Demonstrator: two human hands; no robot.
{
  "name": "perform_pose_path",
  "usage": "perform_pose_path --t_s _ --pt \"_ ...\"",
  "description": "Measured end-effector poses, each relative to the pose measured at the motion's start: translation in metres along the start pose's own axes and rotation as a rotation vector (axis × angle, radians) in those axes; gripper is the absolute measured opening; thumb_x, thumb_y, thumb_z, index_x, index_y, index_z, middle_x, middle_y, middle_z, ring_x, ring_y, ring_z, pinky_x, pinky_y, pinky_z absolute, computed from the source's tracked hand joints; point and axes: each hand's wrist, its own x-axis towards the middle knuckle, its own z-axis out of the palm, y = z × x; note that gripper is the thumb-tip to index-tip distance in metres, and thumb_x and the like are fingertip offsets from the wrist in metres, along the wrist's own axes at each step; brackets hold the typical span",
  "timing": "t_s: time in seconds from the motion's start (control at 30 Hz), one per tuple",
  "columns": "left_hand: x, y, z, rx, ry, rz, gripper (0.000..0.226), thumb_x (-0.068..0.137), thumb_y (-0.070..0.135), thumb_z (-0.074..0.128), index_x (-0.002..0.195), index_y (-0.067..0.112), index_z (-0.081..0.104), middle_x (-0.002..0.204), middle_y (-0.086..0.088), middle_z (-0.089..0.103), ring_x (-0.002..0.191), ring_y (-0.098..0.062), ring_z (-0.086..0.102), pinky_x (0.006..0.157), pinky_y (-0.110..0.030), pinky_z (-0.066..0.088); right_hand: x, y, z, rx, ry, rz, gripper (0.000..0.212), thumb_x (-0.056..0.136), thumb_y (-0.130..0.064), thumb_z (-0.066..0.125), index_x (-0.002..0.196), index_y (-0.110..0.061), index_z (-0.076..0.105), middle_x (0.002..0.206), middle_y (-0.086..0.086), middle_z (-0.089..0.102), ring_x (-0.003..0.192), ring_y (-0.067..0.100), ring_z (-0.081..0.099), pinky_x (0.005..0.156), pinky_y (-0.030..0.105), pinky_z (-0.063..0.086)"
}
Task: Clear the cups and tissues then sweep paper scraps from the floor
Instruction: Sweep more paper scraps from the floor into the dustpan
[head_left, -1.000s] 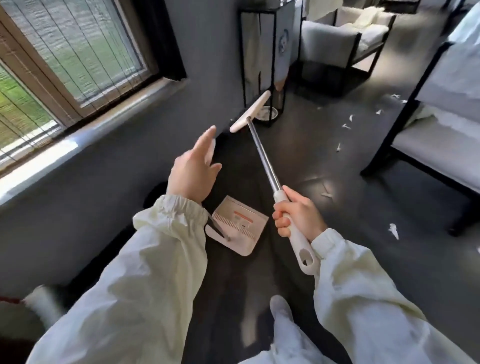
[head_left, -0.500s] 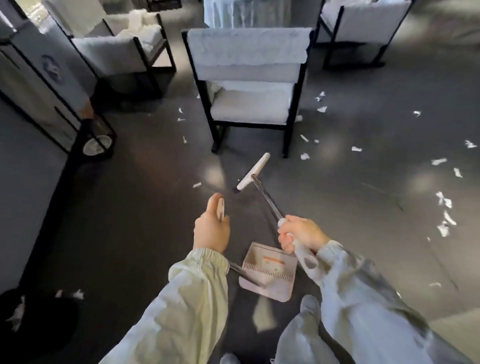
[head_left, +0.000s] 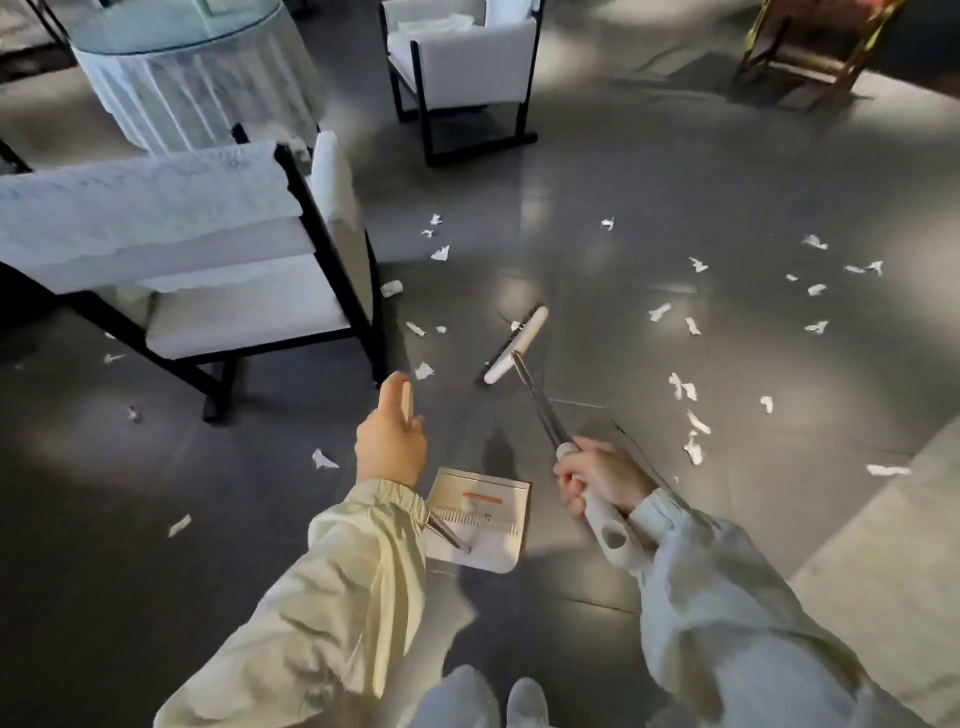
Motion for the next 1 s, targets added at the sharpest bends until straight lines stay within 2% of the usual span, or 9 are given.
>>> perform_pose_path --t_s 0.2,0.3,0.4,0.5,0.63,0.8,0.87,0.93,1.0 --pt "0.141 0.088 0.078 -0.025 0.039 -0.002 0.046 0.09 0.01 0.051 0.128 0.034 0.041 0.091 -0.006 0.053 0.084 -0.027 0.049 0.073 -0.035 0.04 0.122 -0.135 -0.044 0.046 0.002 -0.023 0.022 0.088 0.011 0.042 0.095 -0.009 0.048 0.06 0.006 0.039 0.035 0.008 0.036 0.034 0.015 0.031" --pt "0.217 0.127 0.119 -0.053 0.039 -0.023 0.046 0.09 0.01 0.05 0.128 0.035 0.04 0.093 -0.007 0.054 0.086 -0.03 0.053 0.074 -0.038 0.044 0.19 -0.2 -0.06 0.056 -0.002 -0.04 0.042 0.088 0.011 0.043 0.124 -0.01 0.044 0.06 0.006 0.039 0.035 0.007 0.036 0.034 0.015 0.031" --pt "0.304 0.174 0.152 -0.065 0.033 -0.043 0.049 0.089 0.01 0.05 0.13 0.034 0.039 0.101 -0.013 0.058 0.093 -0.035 0.056 0.083 -0.045 0.049 0.256 -0.27 -0.072 0.018 -0.006 -0.052 0.057 0.087 0.011 0.042 0.14 -0.007 0.034 0.061 0.005 0.038 0.035 0.007 0.036 0.034 0.016 0.03" --pt "0.384 0.22 0.177 -0.069 0.056 -0.093 0.05 0.087 0.008 0.049 0.13 0.032 0.041 0.096 -0.011 0.057 0.089 -0.036 0.058 0.081 -0.045 0.05 0.312 -0.34 -0.088 0.03 -0.021 -0.045 0.07 0.088 0.013 0.04 0.149 -0.016 0.022 0.061 0.004 0.039 0.033 0.007 0.035 0.034 0.015 0.03" --pt "0.484 0.266 0.216 -0.076 0.097 -0.13 0.049 0.086 0.009 0.05 0.128 0.034 0.041 0.087 -0.005 0.052 0.078 -0.028 0.05 0.07 -0.033 0.04 0.392 -0.427 -0.111 0.007 -0.066 -0.047 0.073 0.089 0.012 0.04 0.151 -0.018 0.018 0.056 0.005 0.042 0.033 0.008 0.035 0.034 0.016 0.03" --pt "0.614 0.305 0.274 -0.075 0.159 -0.23 0.045 0.083 0.009 0.051 0.116 0.039 0.04 0.09 -0.006 0.052 0.078 -0.03 0.049 0.072 -0.032 0.039 0.517 -0.552 -0.129 -0.035 -0.152 -0.019 0.071 0.088 0.012 0.043 0.149 -0.02 0.024 0.054 0.006 0.044 0.032 0.007 0.036 0.033 0.016 0.031" --pt "0.663 0.323 0.298 -0.083 0.194 -0.267 0.043 0.083 0.008 0.052 0.11 0.039 0.039 0.09 -0.007 0.053 0.078 -0.031 0.05 0.072 -0.031 0.036 0.566 -0.607 -0.138 -0.046 -0.19 0.001 0.062 0.09 0.01 0.042 0.139 -0.026 0.033 0.058 0.006 0.042 0.03 0.007 0.035 0.032 0.015 0.031" --pt "0.709 0.342 0.316 -0.078 0.236 -0.312 0.044 0.084 0.011 0.054 0.115 0.038 0.039 0.097 -0.01 0.058 0.08 -0.031 0.051 0.073 -0.031 0.034 0.609 -0.662 -0.142 -0.097 -0.242 0.03 0.048 0.09 0.01 0.041 0.124 -0.024 0.039 0.057 0.005 0.039 0.029 0.007 0.034 0.032 0.014 0.03" --pt "0.754 0.357 0.327 -0.053 0.281 -0.349 0.046 0.085 0.013 0.056 0.122 0.035 0.039 0.107 -0.014 0.062 0.084 -0.032 0.054 0.074 -0.031 0.035 0.649 -0.716 -0.138 -0.171 -0.265 0.047 0.043 0.091 0.011 0.04 0.12 -0.021 0.04 0.06 0.004 0.037 0.029 0.007 0.033 0.032 0.013 0.029"
